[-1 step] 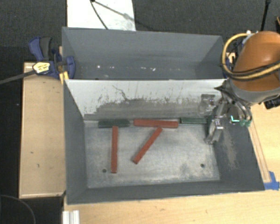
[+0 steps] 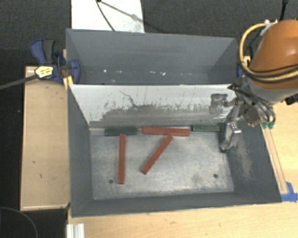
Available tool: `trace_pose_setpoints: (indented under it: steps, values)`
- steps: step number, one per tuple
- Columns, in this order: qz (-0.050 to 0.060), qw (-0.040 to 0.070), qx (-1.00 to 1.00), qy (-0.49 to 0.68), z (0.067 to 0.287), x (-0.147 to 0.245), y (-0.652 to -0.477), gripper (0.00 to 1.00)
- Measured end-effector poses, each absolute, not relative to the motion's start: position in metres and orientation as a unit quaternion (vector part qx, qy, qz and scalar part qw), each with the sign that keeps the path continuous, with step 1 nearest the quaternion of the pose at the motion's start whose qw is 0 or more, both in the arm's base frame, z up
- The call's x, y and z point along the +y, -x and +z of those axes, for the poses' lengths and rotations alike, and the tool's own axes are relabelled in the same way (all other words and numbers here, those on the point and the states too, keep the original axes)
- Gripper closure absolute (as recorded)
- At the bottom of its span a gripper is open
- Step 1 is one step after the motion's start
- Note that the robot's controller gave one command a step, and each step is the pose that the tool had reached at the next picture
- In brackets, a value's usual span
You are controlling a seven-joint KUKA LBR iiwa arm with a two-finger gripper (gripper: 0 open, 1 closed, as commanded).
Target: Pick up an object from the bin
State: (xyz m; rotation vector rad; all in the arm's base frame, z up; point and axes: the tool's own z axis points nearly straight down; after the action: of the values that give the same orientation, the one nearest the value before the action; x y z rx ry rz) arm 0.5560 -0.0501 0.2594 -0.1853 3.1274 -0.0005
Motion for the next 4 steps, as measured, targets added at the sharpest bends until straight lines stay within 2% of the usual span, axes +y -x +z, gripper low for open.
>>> trace_pose_setpoints:
  steps: [1,2,3,4]
  values:
    - [0.001,-0.002,0.994,0.109,0.189,-0.037,-0.519,0.0]
    - [0.002,0.002,0.988,0.153,0.137,0.023,-0.573,0.0]
    - [0.002,-0.001,0.974,0.228,0.073,0.086,-0.586,0.0]
    - [0.001,0.001,0.974,0.227,0.074,0.084,-0.588,1.0]
